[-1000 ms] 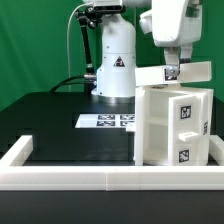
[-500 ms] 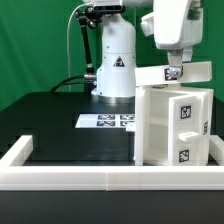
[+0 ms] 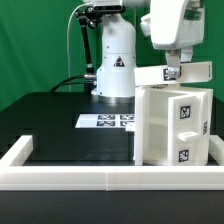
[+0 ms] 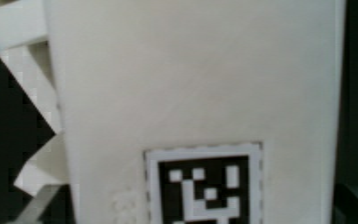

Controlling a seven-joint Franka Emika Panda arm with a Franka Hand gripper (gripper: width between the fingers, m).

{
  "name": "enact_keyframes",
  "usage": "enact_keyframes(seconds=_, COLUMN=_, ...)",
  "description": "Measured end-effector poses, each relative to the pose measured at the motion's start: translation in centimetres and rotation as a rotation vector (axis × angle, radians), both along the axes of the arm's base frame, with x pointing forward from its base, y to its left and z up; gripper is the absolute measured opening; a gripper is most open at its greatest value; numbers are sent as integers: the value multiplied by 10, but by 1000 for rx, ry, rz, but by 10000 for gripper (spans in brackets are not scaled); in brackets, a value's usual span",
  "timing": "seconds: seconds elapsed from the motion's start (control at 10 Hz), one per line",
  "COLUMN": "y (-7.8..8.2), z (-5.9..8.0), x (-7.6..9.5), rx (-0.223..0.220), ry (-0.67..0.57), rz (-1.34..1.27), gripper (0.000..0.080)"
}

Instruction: Assemble cabinet

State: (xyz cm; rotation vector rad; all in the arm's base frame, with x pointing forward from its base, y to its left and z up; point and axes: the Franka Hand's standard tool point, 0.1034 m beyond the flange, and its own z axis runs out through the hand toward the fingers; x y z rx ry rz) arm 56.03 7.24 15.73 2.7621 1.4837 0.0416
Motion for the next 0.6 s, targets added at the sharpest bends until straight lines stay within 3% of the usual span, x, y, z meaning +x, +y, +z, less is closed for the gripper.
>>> enact_keyframes(seconds=0.6, y=1, z=-1, x=1, rx=14, ry=-4, rz=-514, gripper=564)
